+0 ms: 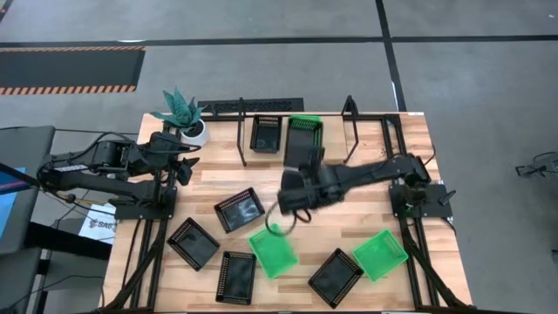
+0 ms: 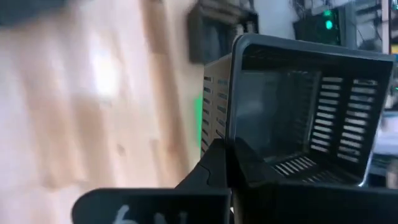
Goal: Stack baskets on shelf by color
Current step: Put the black basket on the shelf
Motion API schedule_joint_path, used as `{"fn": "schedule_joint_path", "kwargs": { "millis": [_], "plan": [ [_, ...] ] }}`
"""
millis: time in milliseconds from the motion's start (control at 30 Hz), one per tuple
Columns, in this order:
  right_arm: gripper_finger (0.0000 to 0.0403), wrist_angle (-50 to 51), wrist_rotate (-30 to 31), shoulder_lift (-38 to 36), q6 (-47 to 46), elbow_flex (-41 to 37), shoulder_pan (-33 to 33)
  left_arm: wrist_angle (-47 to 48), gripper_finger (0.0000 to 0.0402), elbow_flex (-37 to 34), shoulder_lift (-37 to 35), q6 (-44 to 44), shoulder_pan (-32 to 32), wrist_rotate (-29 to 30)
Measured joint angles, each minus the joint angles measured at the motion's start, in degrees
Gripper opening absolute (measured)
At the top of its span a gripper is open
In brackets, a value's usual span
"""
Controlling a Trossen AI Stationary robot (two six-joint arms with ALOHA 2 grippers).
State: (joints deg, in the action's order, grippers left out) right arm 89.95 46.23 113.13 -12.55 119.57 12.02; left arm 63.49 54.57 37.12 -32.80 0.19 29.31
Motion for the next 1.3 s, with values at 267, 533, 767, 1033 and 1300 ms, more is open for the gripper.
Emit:
{"fn": "schedule_joint_path", "kwargs": {
  "millis": [267,533,767,1033,1300],
  "plan": [
    [0.0003,-5.39,0.78,-11.16,2.83,-14.27,-8.31,0.02,0.0236,0.00,-0.02,0.00,0.00,1.39],
    [0.0007,-25.69,0.66,-26.08,8.94,-32.59,-10.76,-0.04,0.0236,0.00,-0.02,0.63,0.00,2.85],
    [0.0007,-46.55,0.36,-33.54,17.83,-45.97,-13.67,-0.05,0.0236,0.00,0.00,0.64,0.00,3.07],
    [0.0010,-52.10,-4.35,-33.14,25.94,-50.22,-19.94,-0.57,0.0236,0.00,0.00,0.57,0.00,3.07],
    [0.0010,-60.04,-9.91,-32.16,30.58,-53.99,-25.49,-0.48,0.0236,0.00,-0.02,0.11,0.00,3.05]
  ]
}}
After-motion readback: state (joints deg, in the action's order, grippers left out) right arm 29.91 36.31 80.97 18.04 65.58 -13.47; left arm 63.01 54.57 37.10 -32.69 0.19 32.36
